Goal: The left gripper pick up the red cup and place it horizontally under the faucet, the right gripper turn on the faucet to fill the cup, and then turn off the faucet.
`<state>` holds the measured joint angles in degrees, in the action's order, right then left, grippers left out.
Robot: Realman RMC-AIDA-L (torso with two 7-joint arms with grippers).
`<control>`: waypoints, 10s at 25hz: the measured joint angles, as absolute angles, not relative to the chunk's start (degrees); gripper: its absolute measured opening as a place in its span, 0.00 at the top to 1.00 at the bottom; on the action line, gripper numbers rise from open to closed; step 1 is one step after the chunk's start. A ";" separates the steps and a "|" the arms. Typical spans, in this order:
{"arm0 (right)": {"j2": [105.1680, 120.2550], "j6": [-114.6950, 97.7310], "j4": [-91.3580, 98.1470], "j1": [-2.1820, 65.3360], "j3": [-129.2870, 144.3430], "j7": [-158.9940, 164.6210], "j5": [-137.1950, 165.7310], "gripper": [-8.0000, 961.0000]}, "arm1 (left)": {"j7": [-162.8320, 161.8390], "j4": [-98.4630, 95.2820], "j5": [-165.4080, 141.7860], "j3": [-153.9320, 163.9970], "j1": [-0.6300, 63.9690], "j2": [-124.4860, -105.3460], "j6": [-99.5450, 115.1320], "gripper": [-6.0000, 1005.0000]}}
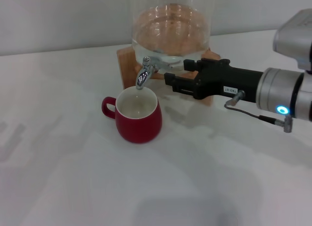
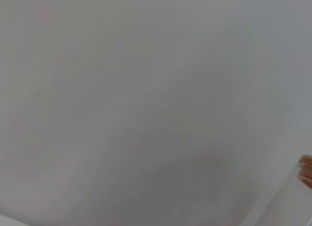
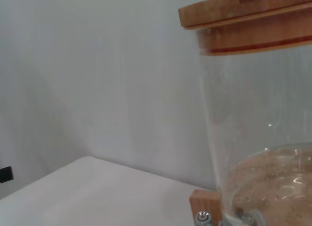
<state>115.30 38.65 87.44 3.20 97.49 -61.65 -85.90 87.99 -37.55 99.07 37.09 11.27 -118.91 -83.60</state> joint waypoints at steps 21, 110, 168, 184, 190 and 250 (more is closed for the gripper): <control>115.13 36.69 87.87 5.98 102.91 -61.61 -85.83 0.31 | 88.17 -38.48 99.14 37.00 10.65 -118.92 -83.91 0.35; 115.07 39.97 91.61 9.44 107.74 -64.88 -87.31 0.31 | 88.77 -38.47 98.94 37.00 10.74 -118.92 -84.77 0.35; 114.87 36.53 91.64 5.71 105.47 -64.63 -83.39 0.31 | 88.44 -38.63 98.70 37.43 10.63 -118.92 -85.77 0.35; 115.01 39.07 95.14 4.03 106.22 -64.30 -82.30 0.31 | 88.41 -38.61 98.70 37.33 10.72 -118.92 -86.36 0.35; 115.11 35.88 93.32 4.43 108.09 -64.19 -82.14 0.31 | 88.41 -38.66 98.70 37.41 10.78 -118.92 -86.78 0.35; 115.28 27.08 92.24 3.58 112.22 -64.15 -81.92 0.31 | 88.42 -39.03 98.70 37.09 10.02 -118.57 -89.30 0.35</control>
